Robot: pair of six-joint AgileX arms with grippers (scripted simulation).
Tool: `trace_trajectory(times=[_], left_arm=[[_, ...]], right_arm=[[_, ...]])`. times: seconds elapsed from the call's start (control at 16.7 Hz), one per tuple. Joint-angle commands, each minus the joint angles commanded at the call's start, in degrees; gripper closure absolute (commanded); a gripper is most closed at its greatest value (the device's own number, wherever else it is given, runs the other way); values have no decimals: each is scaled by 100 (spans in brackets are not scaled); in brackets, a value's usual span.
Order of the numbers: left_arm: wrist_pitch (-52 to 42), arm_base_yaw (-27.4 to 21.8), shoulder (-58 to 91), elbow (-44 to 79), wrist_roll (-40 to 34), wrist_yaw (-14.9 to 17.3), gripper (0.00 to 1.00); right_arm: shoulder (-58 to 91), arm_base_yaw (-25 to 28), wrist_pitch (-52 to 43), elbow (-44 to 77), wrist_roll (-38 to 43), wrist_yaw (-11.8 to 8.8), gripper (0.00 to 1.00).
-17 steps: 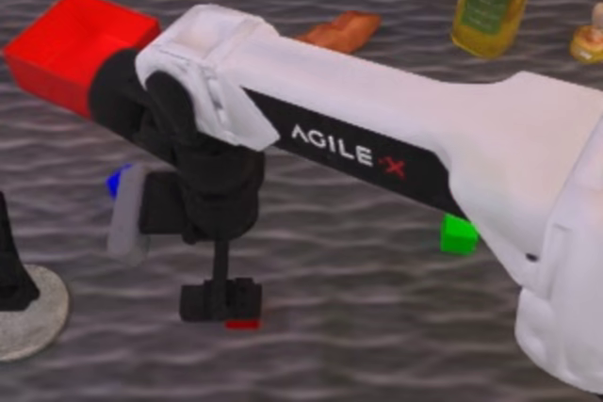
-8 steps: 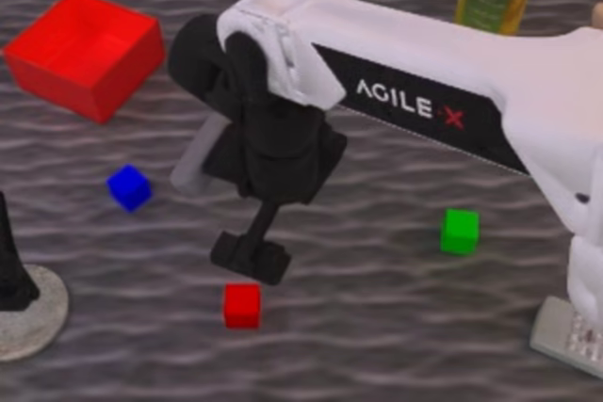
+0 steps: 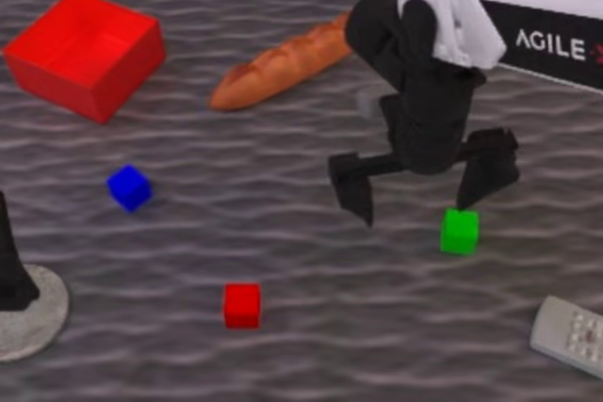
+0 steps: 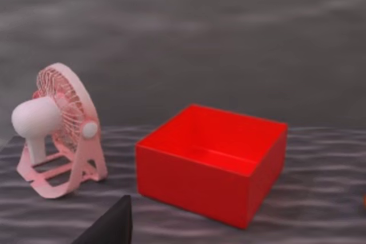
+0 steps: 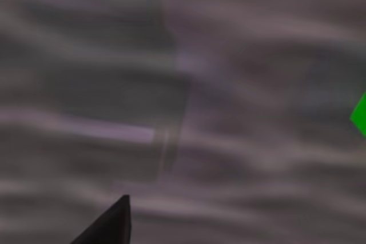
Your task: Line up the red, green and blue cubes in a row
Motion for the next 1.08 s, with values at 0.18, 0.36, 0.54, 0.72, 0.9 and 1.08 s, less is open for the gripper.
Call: trace_trajectory(times=[0.18,0.36,0.54,0.72,0.9,1.08], left_arm=[[0,0,0,0,0,0,0],[0,0,0,0,0,0,0],[0,0,0,0,0,0,0],[0,0,0,0,0,0,0],[0,0,0,0,0,0,0],[0,0,0,0,0,0,0]], right_arm=[[-414,-463,332,-622,894,20,0],[-638,-678,508,-904,1244,33,0],[-641,-680,510,-907,1247,33,0],[-579,-663,589,-941,1246,33,0],[-366,-674,1079,-1201,1260,35,0],[-70,-672,1742,-1561,1263,37,0]])
